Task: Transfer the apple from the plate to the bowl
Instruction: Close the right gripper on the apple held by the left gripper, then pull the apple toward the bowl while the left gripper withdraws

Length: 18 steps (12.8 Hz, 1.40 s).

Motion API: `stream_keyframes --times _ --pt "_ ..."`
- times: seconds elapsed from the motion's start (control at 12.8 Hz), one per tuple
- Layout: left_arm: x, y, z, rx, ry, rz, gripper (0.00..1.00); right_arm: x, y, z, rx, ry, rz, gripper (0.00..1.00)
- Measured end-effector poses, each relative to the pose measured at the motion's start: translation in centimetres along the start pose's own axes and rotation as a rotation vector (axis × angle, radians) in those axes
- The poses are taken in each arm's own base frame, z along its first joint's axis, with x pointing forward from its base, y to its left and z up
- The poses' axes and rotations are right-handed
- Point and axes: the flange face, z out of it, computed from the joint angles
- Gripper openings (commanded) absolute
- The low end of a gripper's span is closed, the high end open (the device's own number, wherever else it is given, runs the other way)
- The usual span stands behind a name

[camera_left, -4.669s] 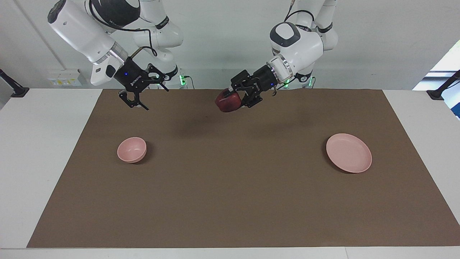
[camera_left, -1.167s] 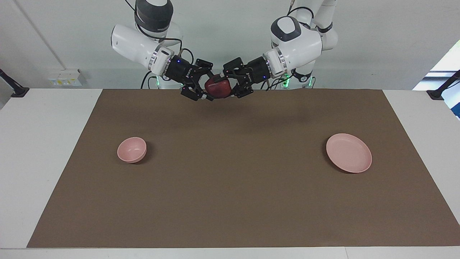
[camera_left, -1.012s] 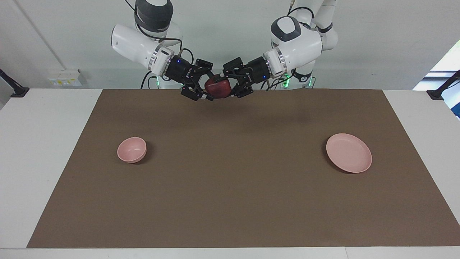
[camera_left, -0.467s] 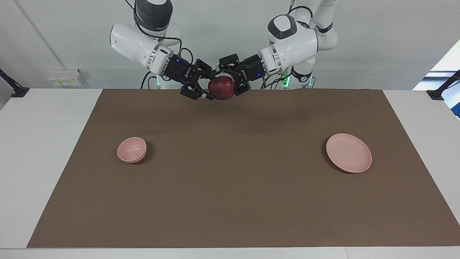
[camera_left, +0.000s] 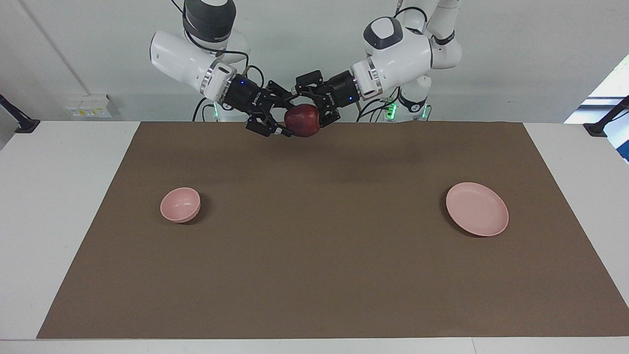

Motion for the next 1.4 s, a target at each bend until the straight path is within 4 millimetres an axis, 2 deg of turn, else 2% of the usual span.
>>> stream_keyframes --times 0.23,0.47,0.93,1.17,1.4 --pt "0.0 0.1 0.0 0.011 -0.001 0.008 1.0 -0.4 0.5 -0.5 -0.003 -0.007 0.004 0.25" --pt "0.0 0.2 -0.1 0.04 -0.004 0.015 1.0 -1.2 1.2 -1.8 0.015 -0.015 0.006 0.24" --pt "0.3 -0.2 0.0 0.13 -0.011 0.054 1.0 -3.6 3.3 -6.2 0.026 -0.136 -0.021 0.24" --pt "1.6 -2.8 -0.8 0.246 -0.012 0.08 1.0 -5.4 4.2 -8.5 0.027 -0.21 0.035 0.24" --pt "4.4 -6.1 -4.3 0.402 -0.07 0.123 1.0 -7.3 5.1 -10.9 -0.021 -0.335 0.113 0.24"
